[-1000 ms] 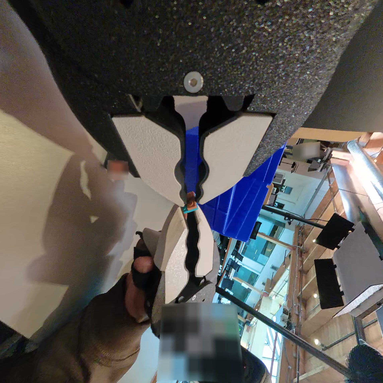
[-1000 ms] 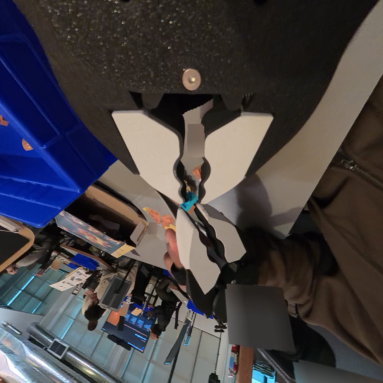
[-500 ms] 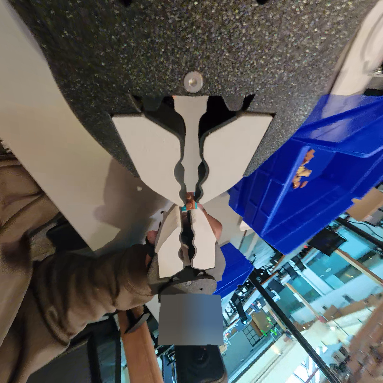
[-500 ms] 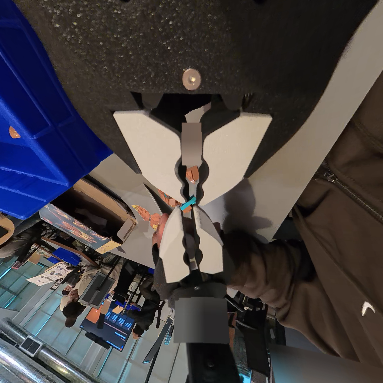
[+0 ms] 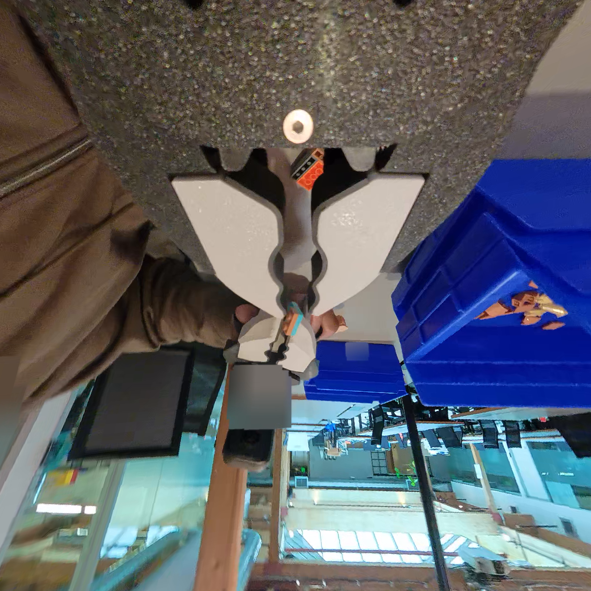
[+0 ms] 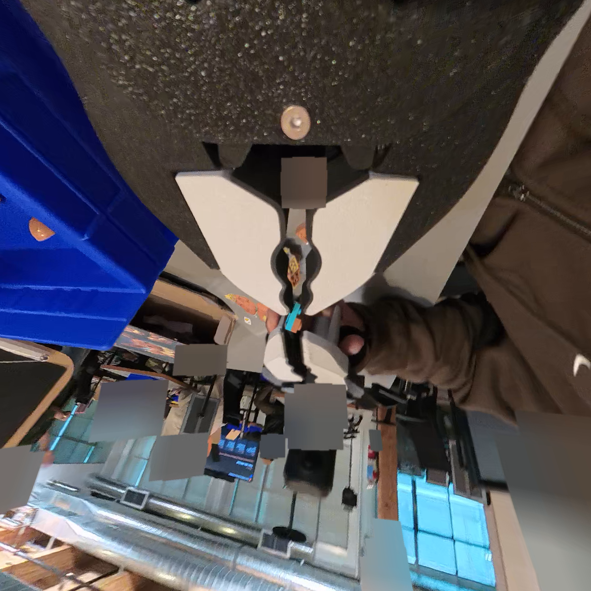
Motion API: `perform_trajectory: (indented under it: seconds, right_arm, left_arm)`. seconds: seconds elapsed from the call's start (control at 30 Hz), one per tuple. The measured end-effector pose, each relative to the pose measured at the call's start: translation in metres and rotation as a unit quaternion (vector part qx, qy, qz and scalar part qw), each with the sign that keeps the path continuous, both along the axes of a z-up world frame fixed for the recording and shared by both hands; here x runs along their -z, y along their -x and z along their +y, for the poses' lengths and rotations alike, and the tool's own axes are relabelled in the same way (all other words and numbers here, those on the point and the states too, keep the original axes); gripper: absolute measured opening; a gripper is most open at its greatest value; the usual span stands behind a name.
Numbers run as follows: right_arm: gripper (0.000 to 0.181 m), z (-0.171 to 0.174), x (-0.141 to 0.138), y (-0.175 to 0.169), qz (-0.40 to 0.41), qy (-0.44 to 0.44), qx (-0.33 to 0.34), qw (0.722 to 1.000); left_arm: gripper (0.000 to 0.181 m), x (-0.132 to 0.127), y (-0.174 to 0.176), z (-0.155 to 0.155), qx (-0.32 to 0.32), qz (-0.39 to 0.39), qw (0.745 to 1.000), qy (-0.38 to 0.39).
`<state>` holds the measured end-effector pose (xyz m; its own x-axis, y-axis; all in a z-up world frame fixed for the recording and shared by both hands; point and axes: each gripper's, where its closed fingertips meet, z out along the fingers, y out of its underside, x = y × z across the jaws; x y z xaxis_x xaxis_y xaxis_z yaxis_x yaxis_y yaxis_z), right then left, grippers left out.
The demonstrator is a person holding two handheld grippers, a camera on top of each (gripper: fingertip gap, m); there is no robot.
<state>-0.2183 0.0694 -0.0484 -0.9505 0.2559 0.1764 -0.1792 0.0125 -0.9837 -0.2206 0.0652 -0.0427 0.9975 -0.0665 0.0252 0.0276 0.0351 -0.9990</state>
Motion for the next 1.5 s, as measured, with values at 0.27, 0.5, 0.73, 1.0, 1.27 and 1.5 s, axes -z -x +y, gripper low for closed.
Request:
perform_trajectory:
  seconds: [0.27,0.5,0.73,1.0,1.27,1.5]
  right_arm:
    - [0.005,-0.003,-0.038,0.000,-0.153,0.197,-0.049,0.967]
    - [0.005,-0.022,-0.056,-0.020,-0.167,0.266,-0.065,0.947]
    - [0.005,-0.030,-0.046,-0.015,-0.187,0.292,-0.042,0.937]
    - [0.005,-0.036,-0.042,-0.015,-0.183,0.283,-0.034,0.941]
    - [0.005,-0.040,-0.041,-0.018,-0.174,0.275,-0.028,0.945]
    - [0.005,-0.044,-0.041,-0.016,-0.173,0.273,-0.025,0.946]
  left_arm:
    - [0.015,-0.019,-0.006,0.000,-0.017,-0.197,0.975,-0.103]
    - [0.007,-0.045,-0.021,-0.021,-0.013,-0.242,0.941,-0.237]
    - [0.005,-0.035,-0.023,-0.023,0.012,-0.293,0.915,-0.277]
    - [0.004,-0.034,-0.021,-0.027,0.005,-0.291,0.914,-0.282]
    - [0.007,-0.035,-0.024,-0.031,-0.001,-0.276,0.918,-0.285]
    - [0.005,-0.035,-0.022,-0.033,-0.031,-0.253,0.925,-0.282]
